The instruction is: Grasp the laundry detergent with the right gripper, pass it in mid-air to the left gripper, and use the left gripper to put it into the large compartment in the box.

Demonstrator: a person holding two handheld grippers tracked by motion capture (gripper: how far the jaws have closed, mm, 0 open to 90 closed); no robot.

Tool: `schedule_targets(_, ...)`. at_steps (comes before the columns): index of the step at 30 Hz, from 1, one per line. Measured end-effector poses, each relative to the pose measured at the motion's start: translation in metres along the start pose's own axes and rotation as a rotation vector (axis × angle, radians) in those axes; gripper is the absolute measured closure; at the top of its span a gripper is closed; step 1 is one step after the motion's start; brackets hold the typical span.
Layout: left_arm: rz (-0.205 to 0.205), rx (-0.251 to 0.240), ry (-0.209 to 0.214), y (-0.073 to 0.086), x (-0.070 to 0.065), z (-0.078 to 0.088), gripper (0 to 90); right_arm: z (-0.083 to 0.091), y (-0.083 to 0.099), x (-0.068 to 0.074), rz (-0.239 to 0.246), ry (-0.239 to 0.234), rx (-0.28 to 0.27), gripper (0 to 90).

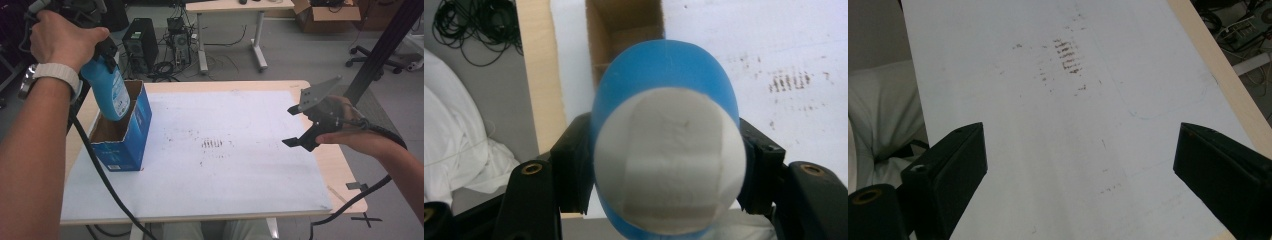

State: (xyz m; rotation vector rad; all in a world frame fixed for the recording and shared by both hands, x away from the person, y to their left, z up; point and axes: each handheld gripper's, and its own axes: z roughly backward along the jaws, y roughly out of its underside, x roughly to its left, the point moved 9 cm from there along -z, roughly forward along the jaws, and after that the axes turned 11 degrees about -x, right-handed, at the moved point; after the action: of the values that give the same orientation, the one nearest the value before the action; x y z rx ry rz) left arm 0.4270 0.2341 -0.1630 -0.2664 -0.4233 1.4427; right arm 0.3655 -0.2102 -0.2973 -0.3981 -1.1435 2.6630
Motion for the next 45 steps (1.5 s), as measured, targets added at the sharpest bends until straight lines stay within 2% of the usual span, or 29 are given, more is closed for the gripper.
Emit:
schedule_targets(3, 0.013, -0.006, -0.009, 0.002, 0.006, -0.007, 38.0, 0.001, 0.002, 0.001, 0.000, 0.001, 0.011, 7.1)
schedule_targets(7, -0.003, -0.010, -0.015, 0.006, 0.011, -0.017, 37.9, 0.002, 0.002, 0.001, 0.000, 0.005, 0.008, 7.3)
schedule_targets(10, 0.003, -0.012, -0.015, 0.008, 0.013, -0.023, 38.0, 0.002, 0.002, 0.001, 0.000, 0.009, 0.008, 7.5)
schedule_targets(26, -0.001, 0.027, -0.009, 0.026, 0.021, -0.069, 38.0, -0.002, 0.002, 0.002, -0.010, 0.010, -0.007, 8.3)
schedule_targets(36, -0.006, 0.016, 0.003, 0.032, 0.021, -0.090, 38.0, -0.002, 0.001, 0.002, -0.018, 0.014, -0.015, 8.3)
schedule_targets(45, -0.010, 0.010, -0.007, 0.038, 0.021, -0.109, 38.0, -0.006, 0.005, 0.002, -0.027, 0.010, -0.014, 8.4)
